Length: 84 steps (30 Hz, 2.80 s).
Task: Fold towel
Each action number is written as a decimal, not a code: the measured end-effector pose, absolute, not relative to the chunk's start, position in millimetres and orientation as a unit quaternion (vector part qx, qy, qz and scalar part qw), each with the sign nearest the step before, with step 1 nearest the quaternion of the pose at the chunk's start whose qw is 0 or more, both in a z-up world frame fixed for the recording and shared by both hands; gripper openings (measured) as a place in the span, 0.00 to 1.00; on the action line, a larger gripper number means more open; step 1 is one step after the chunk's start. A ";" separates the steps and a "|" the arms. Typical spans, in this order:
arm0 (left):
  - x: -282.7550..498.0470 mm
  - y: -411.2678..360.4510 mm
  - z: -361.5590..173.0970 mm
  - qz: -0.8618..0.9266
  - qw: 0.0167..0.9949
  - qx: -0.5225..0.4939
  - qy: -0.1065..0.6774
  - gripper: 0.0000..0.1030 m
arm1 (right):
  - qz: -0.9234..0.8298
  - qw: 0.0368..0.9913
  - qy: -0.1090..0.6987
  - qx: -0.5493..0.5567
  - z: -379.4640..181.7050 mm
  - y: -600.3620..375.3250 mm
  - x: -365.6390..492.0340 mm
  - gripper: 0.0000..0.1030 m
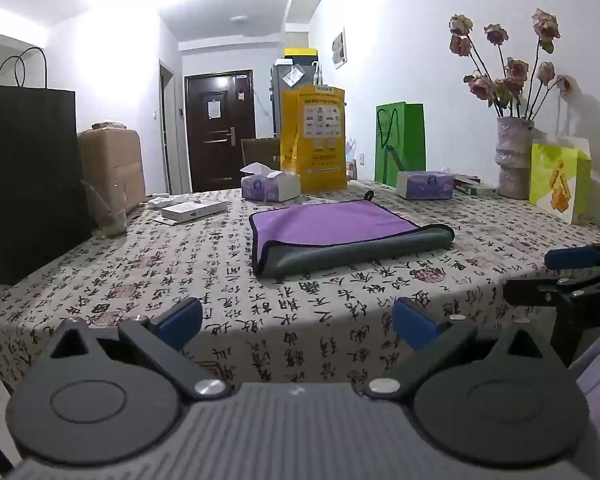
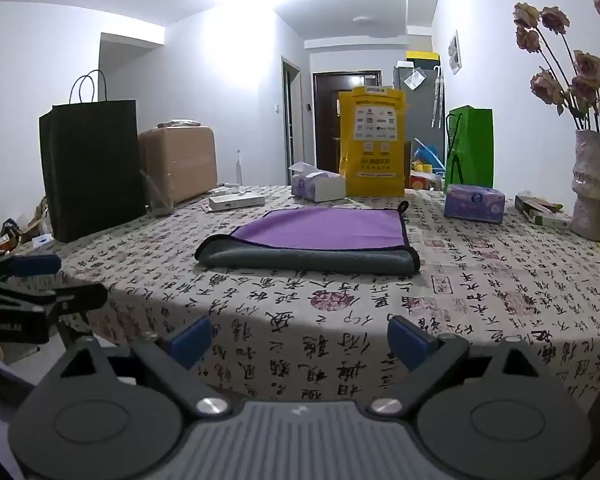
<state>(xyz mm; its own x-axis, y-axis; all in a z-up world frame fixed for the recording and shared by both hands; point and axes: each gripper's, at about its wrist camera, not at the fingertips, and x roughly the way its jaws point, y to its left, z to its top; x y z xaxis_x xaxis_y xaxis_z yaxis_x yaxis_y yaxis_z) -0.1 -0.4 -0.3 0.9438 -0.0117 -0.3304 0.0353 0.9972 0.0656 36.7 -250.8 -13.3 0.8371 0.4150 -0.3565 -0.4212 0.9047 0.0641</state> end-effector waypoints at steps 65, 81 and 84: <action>-0.3 -7.2 -1.5 -0.016 0.987 0.040 0.157 1.00 | 0.221 0.957 0.189 -0.004 -17.0 -250.3 36.1 0.94; -0.4 -7.7 -1.8 -0.016 0.987 0.041 0.157 1.00 | 0.221 0.957 0.190 -0.004 -17.3 -249.5 37.1 0.95; -0.3 -7.6 -1.8 -0.016 0.987 0.041 0.157 1.00 | 0.221 0.957 0.190 -0.004 -17.4 -249.4 37.2 0.96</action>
<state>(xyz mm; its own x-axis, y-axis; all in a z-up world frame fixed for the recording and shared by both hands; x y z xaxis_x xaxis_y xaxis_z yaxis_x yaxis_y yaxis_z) -0.3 -7.6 -1.8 0.9499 -0.0193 -0.3119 0.0448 0.9962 0.0750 37.2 -249.4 -17.4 0.8306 0.4206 -0.3651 -0.4239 0.9026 0.0753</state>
